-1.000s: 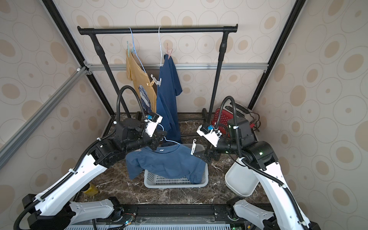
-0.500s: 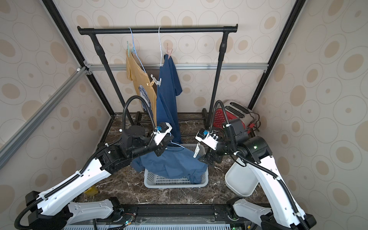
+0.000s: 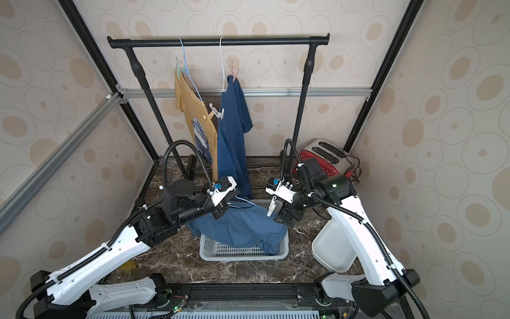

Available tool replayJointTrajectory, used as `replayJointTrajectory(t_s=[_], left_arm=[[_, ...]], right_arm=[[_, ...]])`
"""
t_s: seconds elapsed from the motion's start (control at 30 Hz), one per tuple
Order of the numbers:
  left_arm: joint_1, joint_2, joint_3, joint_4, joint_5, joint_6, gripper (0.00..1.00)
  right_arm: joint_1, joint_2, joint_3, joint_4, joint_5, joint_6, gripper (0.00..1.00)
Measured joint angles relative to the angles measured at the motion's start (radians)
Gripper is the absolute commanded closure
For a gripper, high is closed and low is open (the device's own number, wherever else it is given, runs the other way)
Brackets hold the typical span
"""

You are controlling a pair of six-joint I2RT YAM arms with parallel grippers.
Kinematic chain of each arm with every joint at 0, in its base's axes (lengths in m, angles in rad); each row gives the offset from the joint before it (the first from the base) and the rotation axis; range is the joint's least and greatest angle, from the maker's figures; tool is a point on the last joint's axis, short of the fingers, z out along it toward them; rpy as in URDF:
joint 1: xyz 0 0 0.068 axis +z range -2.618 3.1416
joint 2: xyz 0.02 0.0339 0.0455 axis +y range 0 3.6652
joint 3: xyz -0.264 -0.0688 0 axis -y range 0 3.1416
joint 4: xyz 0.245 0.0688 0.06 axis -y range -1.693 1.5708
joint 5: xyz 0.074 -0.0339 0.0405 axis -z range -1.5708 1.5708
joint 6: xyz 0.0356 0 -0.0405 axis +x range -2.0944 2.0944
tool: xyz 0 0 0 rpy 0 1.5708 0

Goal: Remove the clothespins securing t-shirts to the hanger
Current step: Remove the clothespin from the hanger.

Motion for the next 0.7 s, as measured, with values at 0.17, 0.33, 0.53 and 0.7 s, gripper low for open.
replayJointTrajectory(t_s=[0.17,0.33,0.53,0.7], left_arm=[[0.0,-0.031,-0.027,0.02,0.006,0.025,1.0],[0.0,-0.047,-0.041,0.023,0.016,0.044,1.0],[0.0,-0.053,-0.045,0.033,0.023,0.053,1.0],[0.0,-0.053,-0.045,0.034,0.024,0.055,1.0]], right_arm=[[-0.01,0.068,0.03,0.0,0.0,-0.012,0.03],[-0.011,0.15,0.063,0.003,-0.022,-0.014,0.04],[-0.006,0.206,0.089,0.007,-0.073,-0.014,0.05],[0.018,0.215,0.097,0.011,-0.108,-0.014,0.09]])
